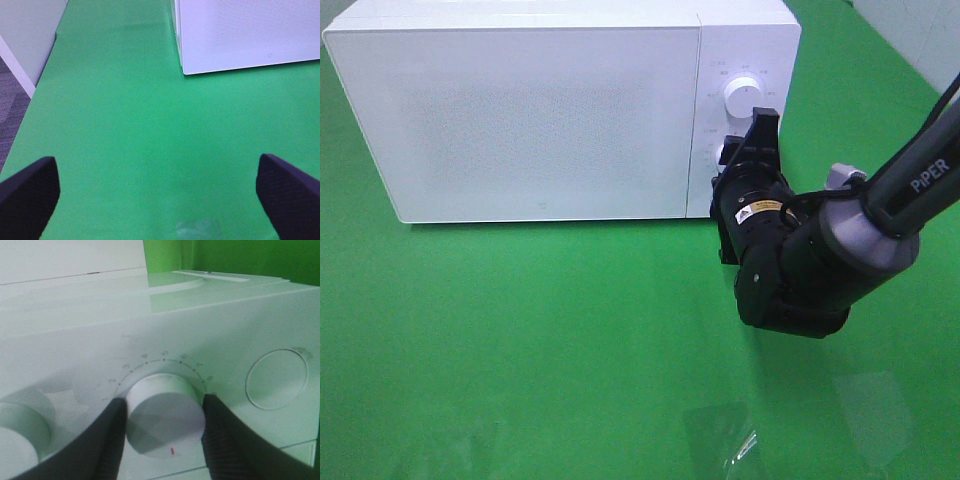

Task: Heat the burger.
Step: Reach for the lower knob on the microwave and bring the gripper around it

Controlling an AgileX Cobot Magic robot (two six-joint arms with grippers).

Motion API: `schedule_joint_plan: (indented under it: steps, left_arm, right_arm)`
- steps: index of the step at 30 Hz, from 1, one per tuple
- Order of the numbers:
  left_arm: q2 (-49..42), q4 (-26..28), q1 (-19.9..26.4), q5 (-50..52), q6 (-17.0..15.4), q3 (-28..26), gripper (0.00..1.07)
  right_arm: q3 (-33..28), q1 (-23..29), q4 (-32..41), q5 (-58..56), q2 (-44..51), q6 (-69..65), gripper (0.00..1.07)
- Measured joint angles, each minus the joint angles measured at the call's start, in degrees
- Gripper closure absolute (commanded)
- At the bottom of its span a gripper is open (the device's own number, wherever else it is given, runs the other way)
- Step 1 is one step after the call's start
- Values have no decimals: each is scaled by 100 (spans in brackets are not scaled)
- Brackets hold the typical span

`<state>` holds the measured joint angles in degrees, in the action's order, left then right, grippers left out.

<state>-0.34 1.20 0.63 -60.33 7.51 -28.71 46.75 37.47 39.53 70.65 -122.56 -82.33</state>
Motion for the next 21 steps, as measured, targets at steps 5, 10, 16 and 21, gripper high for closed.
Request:
schedule_joint_plan:
  steps: [5,10,16,21]
  left_arm:
    - [0,0,0,0,0,0,7]
    - [0,0,0,0,0,0,7]
    - [0,0,0,0,0,0,7]
    - [0,0,0,0,0,0,7]
  right_arm:
    - [-6,-11,-23,0,0,-23,107]
    - [-6,-11,-23,0,0,17,107]
    - [-6,-11,-23,0,0,201,106]
    - [-6,-11,-17,0,0,269,99]
